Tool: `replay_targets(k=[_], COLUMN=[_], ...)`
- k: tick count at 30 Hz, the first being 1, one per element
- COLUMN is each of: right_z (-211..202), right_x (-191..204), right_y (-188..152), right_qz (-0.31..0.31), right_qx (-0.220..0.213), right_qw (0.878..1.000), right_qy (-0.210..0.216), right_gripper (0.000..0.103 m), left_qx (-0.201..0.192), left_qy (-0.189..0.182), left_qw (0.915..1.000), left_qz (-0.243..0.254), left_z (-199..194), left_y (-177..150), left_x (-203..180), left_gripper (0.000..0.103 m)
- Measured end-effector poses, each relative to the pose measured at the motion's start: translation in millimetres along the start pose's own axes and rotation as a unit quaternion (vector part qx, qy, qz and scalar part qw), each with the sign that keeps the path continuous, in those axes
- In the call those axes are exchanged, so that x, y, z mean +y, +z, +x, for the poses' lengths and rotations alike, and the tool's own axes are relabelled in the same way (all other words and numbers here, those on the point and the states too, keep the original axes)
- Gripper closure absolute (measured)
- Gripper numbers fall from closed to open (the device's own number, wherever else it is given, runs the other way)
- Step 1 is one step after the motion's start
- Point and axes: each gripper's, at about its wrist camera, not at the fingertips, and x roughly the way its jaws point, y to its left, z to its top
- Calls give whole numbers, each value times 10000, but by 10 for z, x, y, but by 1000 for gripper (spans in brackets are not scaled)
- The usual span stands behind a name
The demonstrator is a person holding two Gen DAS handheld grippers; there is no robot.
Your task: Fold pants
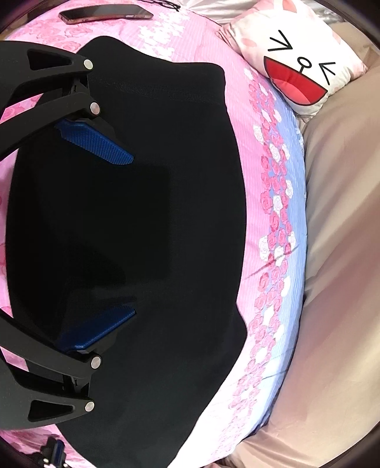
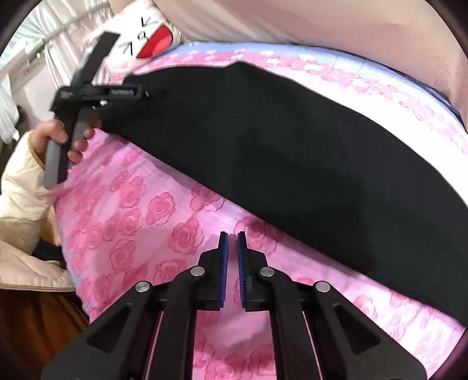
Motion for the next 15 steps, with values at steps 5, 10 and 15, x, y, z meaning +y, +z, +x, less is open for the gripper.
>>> replay_targets(k=[5, 10, 15], right_z=[-237, -38, -955], right_x=[-183, -463, -1005], right_y=[240, 33, -427], right_qz=[413, 899, 1886], right_qx=[-848, -440, -1291], right_qw=[9955, 9949, 9649], right_qy=[-15, -152, -1294], right_gripper=[92, 91, 68], left_qx=[-143, -98, -179], left_qy=[-193, -51, -135], left_qw=[9996, 9978, 9976], left_qz=[153, 647, 652], left_z=[-119, -98, -204], left_y=[32, -59, -63], left_x=[-281, -672, -797], left_gripper=[7, 6, 7])
